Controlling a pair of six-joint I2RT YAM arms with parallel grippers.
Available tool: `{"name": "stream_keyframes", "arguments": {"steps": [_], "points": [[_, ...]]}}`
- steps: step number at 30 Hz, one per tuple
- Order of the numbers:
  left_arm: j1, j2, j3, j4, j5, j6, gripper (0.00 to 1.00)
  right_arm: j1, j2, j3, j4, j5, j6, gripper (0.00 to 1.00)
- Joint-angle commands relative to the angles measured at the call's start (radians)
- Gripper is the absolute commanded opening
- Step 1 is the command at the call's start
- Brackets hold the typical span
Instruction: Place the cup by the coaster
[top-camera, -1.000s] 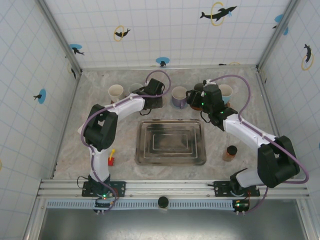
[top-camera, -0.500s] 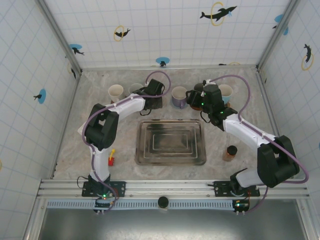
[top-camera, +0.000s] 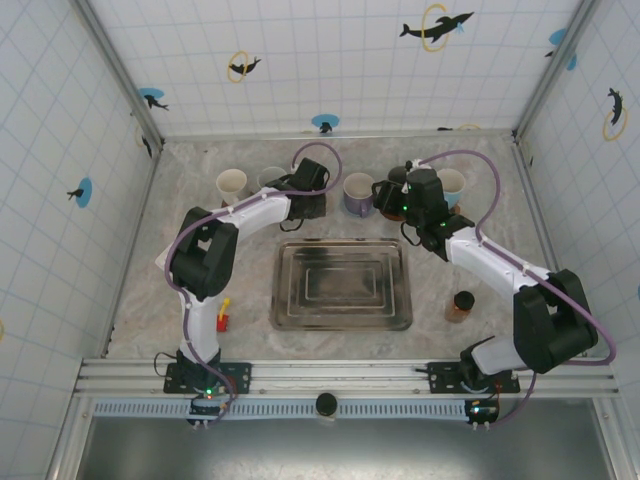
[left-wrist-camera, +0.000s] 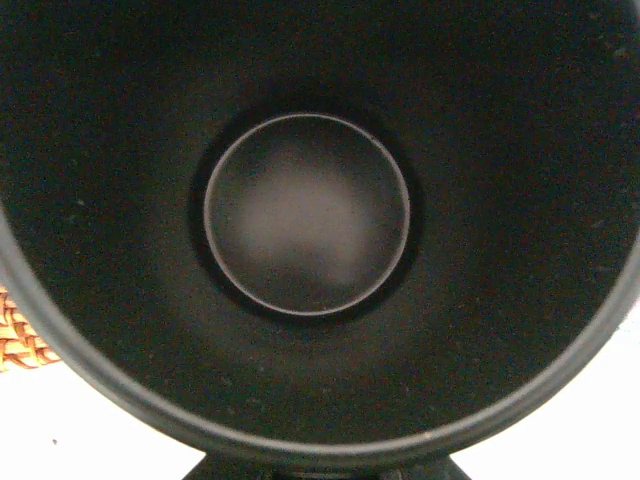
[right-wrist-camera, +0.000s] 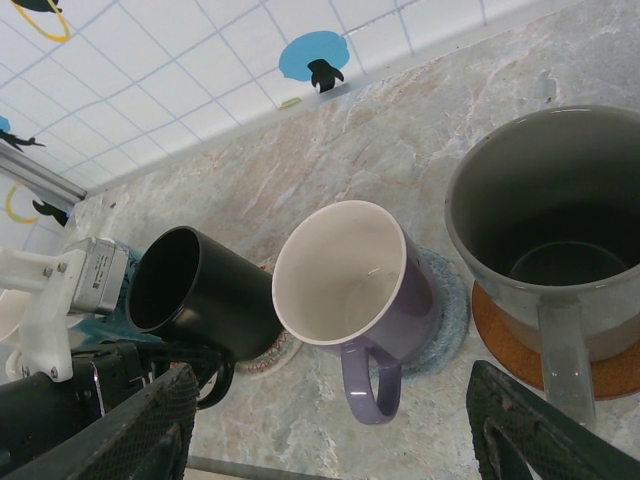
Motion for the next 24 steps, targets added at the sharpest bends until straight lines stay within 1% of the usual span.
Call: {"name": "stream_keyframes", "arguments": {"steps": [1,10,24], "points": [[0.008,0.007,0.028,0.062,-0.007,-0.015,0.0,-0.005,0.008,0.04,0.019,-0.001,0.003,0.72],[0.007,0.019,0.018,0.048,-0.006,-0.033,0.0,-0.005,0.008,0.04,0.019,-0.001,0.002,0.72],[0.004,0.026,0.014,0.049,0.046,-0.043,0.0,-0.005,0.006,0.04,0.022,-0.007,0.004,0.72]]}}
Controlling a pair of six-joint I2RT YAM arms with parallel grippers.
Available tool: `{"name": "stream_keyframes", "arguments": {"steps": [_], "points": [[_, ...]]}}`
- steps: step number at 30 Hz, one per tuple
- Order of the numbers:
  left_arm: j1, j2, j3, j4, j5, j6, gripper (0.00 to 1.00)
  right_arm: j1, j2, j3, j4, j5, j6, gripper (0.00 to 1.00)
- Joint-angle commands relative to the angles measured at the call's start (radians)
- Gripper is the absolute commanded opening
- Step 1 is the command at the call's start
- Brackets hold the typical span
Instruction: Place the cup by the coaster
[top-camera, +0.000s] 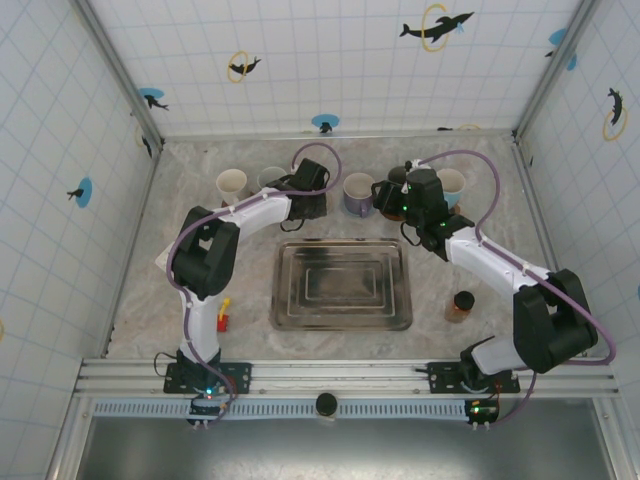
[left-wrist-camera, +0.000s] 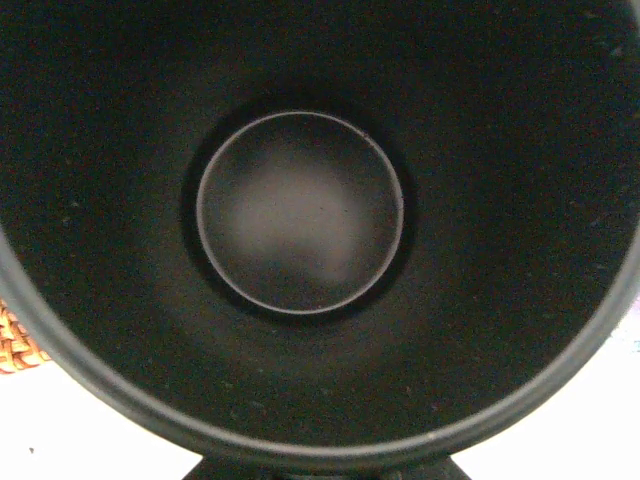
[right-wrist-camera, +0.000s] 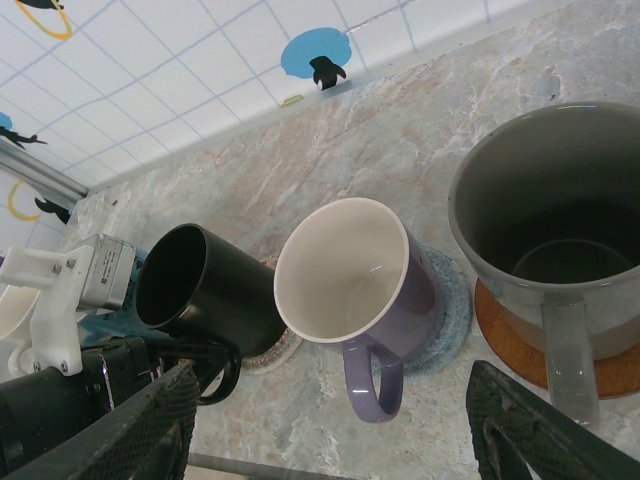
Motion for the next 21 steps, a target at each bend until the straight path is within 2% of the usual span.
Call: {"name": "stream_keyframes", "arguments": {"steps": [1,21], "points": [[0.002,0.014,0.014,0.034,0.027,-0.02,0.0,-0.006,0.004,0.041,0.022,-0.003,0.005,0.72],[-0.011,0.016,0.023,0.007,0.016,-0.024,0.0,-0.006,0.001,0.036,0.021,-0.003,0.005,0.72]]}}
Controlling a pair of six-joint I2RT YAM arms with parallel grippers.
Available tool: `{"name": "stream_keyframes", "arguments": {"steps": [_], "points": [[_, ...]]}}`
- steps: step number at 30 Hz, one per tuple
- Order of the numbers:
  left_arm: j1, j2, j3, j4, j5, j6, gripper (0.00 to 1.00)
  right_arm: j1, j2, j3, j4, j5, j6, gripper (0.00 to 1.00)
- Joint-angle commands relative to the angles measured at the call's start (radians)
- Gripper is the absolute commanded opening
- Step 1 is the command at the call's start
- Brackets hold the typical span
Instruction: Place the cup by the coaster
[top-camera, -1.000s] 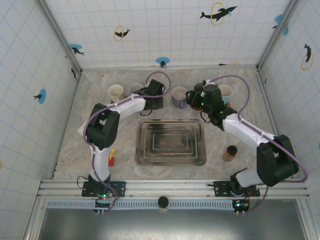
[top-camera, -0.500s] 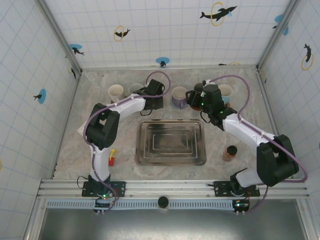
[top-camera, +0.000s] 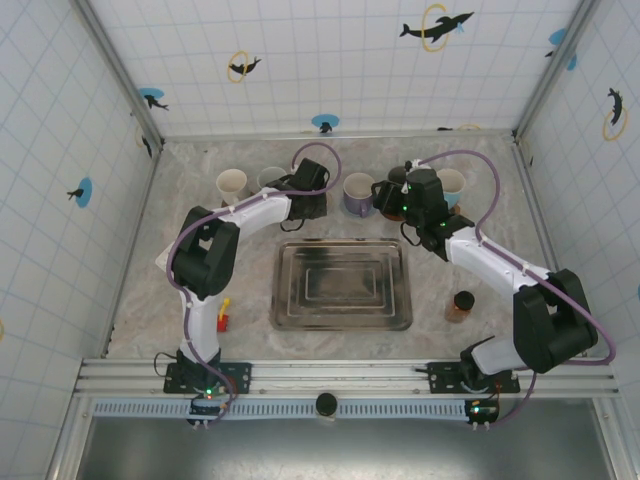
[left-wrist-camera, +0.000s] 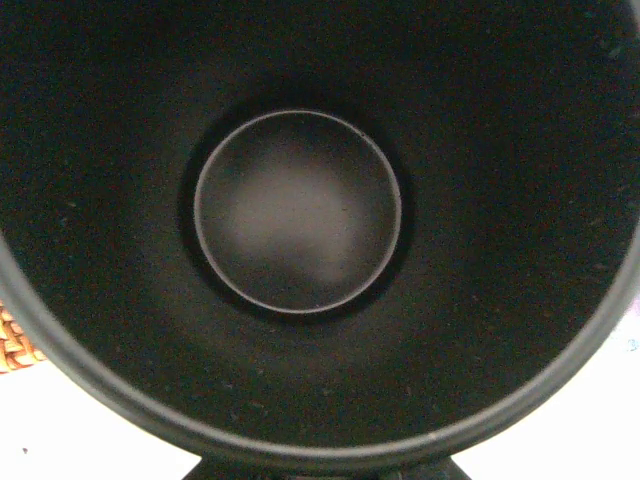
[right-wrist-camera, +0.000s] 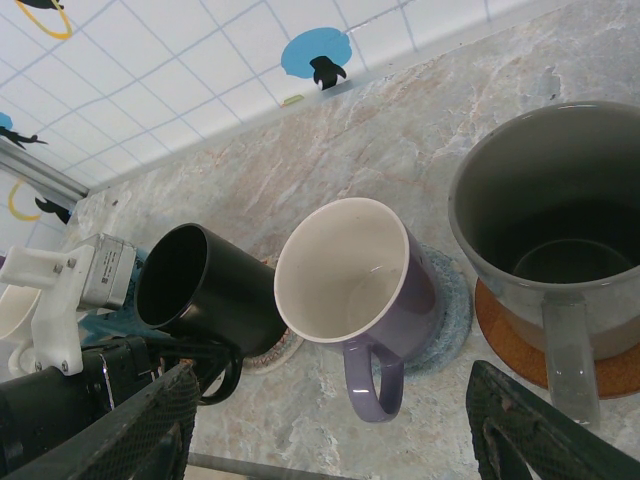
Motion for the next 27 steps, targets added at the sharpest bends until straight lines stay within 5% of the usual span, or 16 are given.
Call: {"name": "stream_keyframes", "arguments": {"steps": [1,15,27], "points": [[-0.009,0.016,0.024,0.007,0.01,-0.02,0.0,-0.006,0.001,0.037,0.022,-0.003,0.003,0.72],[-0.013,0.019,0.028,-0.006,0.004,-0.024,0.0,-0.006,0.001,0.035,0.022,-0.003,0.004,0.72],[-0.015,0.013,0.026,-0.009,-0.001,-0.026,0.18,-0.006,0.001,0.035,0.022,-0.001,0.004,0.72]]}}
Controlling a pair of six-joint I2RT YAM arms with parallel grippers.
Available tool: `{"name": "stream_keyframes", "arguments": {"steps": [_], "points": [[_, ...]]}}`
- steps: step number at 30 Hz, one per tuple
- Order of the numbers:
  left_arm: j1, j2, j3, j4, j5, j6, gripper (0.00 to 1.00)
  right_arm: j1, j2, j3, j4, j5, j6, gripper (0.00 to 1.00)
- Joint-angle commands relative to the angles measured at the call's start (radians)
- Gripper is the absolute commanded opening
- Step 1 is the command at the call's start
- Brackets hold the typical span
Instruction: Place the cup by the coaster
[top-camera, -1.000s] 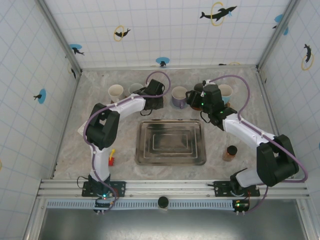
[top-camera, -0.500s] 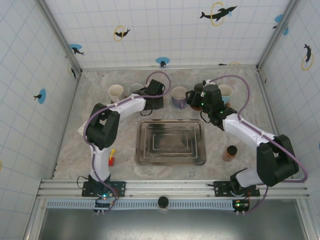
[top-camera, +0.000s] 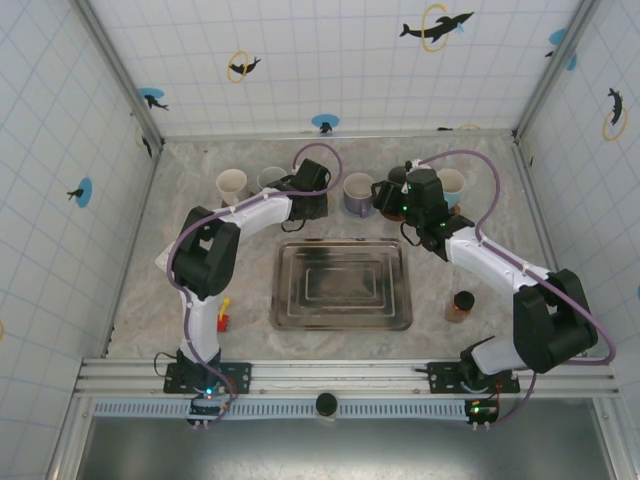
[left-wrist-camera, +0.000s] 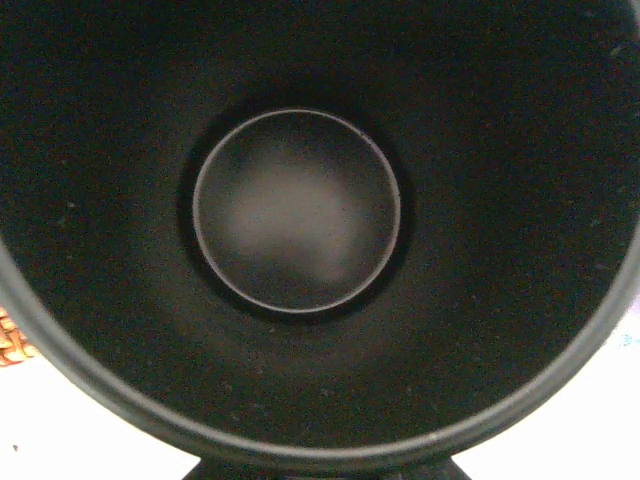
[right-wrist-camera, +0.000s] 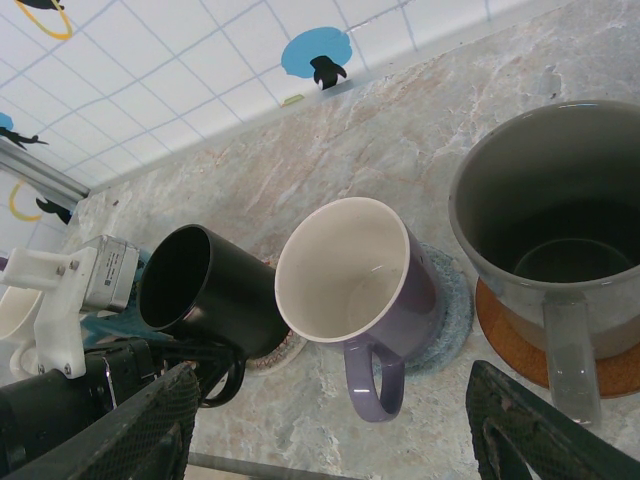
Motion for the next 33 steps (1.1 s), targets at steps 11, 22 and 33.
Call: {"name": "stream_keyframes", "arguments": {"steps": [11,22,33], "points": [[-0.01,0.004,0.023,-0.011,-0.012,-0.026,0.36,-0.006,0.004,0.034,0.022,-0.001,0.001,0.72],[-0.024,-0.11,-0.05,0.074,-0.059,-0.02,0.49,-0.007,0.005,0.036,0.022,0.0,0.001,0.75],[-0.054,-0.327,-0.164,0.212,-0.098,0.065,0.54,-0.008,-0.001,0.037,0.016,0.003,0.001,0.84]]}}
